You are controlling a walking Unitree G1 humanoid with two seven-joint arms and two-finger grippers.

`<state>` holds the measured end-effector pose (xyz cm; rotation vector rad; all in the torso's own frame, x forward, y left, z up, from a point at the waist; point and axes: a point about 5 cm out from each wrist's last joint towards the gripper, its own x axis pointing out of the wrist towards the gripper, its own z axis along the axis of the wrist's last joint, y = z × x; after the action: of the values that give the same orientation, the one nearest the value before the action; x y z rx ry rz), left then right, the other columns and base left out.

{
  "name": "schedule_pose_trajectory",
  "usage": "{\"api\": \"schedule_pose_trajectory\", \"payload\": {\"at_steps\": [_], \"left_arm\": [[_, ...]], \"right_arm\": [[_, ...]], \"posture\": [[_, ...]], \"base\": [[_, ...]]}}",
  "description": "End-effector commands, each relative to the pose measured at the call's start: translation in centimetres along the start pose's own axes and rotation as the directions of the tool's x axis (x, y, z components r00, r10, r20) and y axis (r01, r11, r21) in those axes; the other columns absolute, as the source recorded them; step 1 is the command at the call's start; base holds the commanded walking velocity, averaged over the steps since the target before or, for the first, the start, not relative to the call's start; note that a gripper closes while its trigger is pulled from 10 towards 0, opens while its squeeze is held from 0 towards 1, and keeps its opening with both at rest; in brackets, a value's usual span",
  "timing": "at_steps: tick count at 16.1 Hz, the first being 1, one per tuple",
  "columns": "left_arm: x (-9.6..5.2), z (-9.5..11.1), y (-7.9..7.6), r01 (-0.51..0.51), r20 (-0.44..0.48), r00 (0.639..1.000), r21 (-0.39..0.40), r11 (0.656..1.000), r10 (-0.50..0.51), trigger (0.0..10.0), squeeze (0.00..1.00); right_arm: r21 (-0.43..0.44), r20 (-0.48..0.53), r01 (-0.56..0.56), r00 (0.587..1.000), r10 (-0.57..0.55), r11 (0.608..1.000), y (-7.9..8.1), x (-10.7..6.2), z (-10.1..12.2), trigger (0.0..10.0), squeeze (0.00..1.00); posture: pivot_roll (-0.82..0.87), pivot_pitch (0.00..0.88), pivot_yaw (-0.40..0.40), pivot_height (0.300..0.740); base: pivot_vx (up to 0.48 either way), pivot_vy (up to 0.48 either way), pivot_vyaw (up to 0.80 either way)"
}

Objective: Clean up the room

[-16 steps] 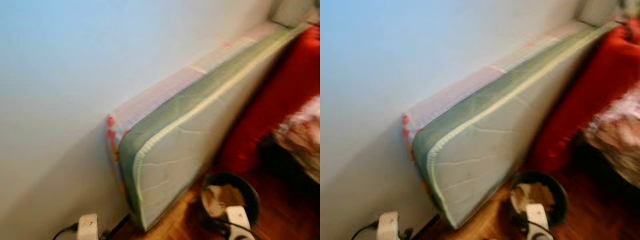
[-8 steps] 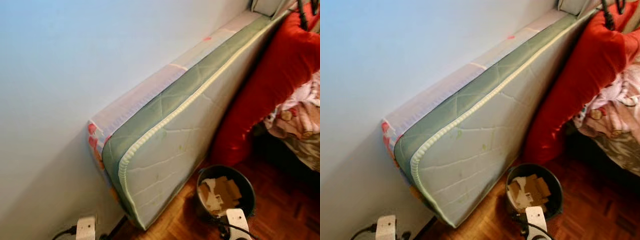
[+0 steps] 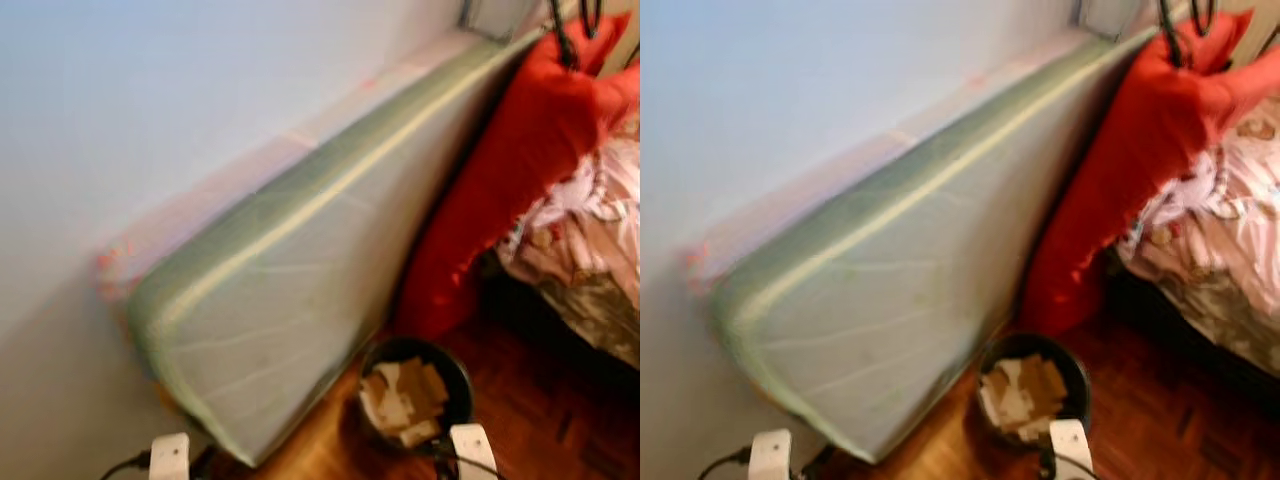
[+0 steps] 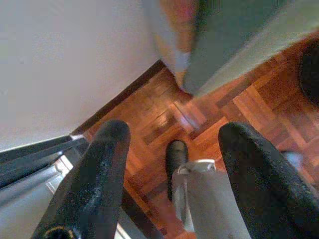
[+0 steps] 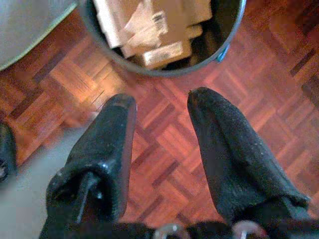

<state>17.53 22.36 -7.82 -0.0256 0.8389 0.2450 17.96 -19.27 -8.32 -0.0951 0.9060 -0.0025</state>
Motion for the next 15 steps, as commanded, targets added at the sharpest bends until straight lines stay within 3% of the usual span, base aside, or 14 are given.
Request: {"api": "schedule_pose_trajectory", "payload": {"at_steps": [1, 15], "left_arm": [[0.58, 1.93, -4.39, 0.172, -0.011, 0.985, 0.042, 0.984, -0.172, 10.0, 0.00], [0.57, 1.89, -4.60, 0.167, -0.011, 0.986, 0.028, 0.986, -0.166, 10.0, 0.00]], "right_arm": [[0.310, 0.209, 0.051, 0.971, -0.120, 0.949, -11.83, -1.45, 14.49, 10.0, 0.00], [0.272, 0.206, 0.044, 0.973, -0.103, 0.961, -11.96, -1.54, 14.55, 10.0, 0.00]], "posture": [[-0.04, 0.000, 0.031, 0.740], [-0.02, 0.000, 0.011, 0.740]], "base": [[0.000, -0.480, 0.00], [0.000, -0.480, 0.00]]}}
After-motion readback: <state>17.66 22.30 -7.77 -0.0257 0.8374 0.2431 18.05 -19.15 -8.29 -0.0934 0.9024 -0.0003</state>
